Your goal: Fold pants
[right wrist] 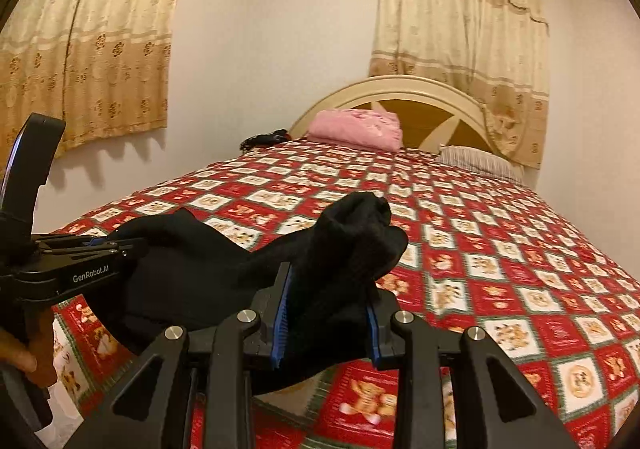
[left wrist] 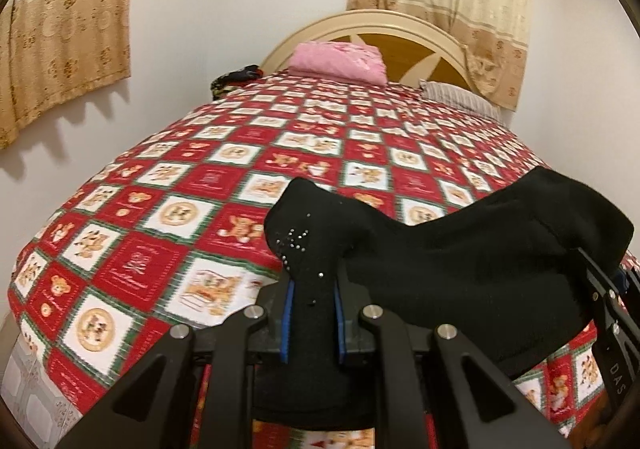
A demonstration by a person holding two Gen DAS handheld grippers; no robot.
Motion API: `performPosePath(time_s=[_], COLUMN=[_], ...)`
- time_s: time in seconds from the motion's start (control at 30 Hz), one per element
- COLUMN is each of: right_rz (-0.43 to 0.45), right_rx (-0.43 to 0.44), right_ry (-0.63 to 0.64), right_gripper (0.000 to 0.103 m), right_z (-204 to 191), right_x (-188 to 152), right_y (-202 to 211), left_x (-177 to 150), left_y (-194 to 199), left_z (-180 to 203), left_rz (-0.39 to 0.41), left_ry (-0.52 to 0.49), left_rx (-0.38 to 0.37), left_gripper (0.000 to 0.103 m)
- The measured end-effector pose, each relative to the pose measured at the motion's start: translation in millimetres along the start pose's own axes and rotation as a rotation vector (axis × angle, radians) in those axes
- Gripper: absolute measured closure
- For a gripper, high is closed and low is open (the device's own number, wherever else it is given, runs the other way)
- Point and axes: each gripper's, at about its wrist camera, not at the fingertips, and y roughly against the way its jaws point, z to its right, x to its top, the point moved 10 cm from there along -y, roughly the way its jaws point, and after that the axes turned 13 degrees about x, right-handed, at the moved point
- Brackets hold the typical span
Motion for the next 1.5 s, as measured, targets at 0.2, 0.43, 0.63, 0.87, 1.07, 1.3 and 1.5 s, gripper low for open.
performPosePath(time_s=[0.2, 0.43, 0.63, 0.87, 1.07, 1.3, 1.5], right_rz=[0.003, -0.005, -0.001, -0.153, -0.263, -0.327, -0.355], right_rx=[0.029, 0.051, 0.091, 0.136, 0.126, 0.118, 0.124], right_ry=[0.012, 0.025, -0.009, -0.098, -0.07, -0.023, -0.04], right_gripper=[0.071, 0.071, 0.071, 0.071, 0.07, 0.063, 0.037], right_z=[-15.3, -27.2, -31.8, -21.1, -13.7, -10.8, 3.3], right_x=[7.9, 10.8, 14.7, -23.7, -60.5, -77.7, -86.6], right_y=[-12.8, -26.1, -43.7, -89.6, -103.4, -105.4, -98.2], left_x=[1.9, 6.2, 20.1, 1.1, -26.2, -50.0, -75.1], left_y=[-5.5, -14.2, -19.6, -54.8, -72.1, -74.3, -58.9], left_z=[-19.8, -36.0, -49.6, -47.2, -48.4, -74.4, -118.2], left_rz=[-0.001, -0.006, 0.022, -0.055, -0.129, -0.179, -0.22], left_ry=[0.029, 0.047, 0.041, -0.007, -0.025, -0.028, 0.02], left_rx=[0.014, 0.033, 0.082, 0.117, 0.134, 0.21, 0.232], left_gripper=[0.086, 0.086, 0.086, 0.086, 0.07, 0.014, 0.0])
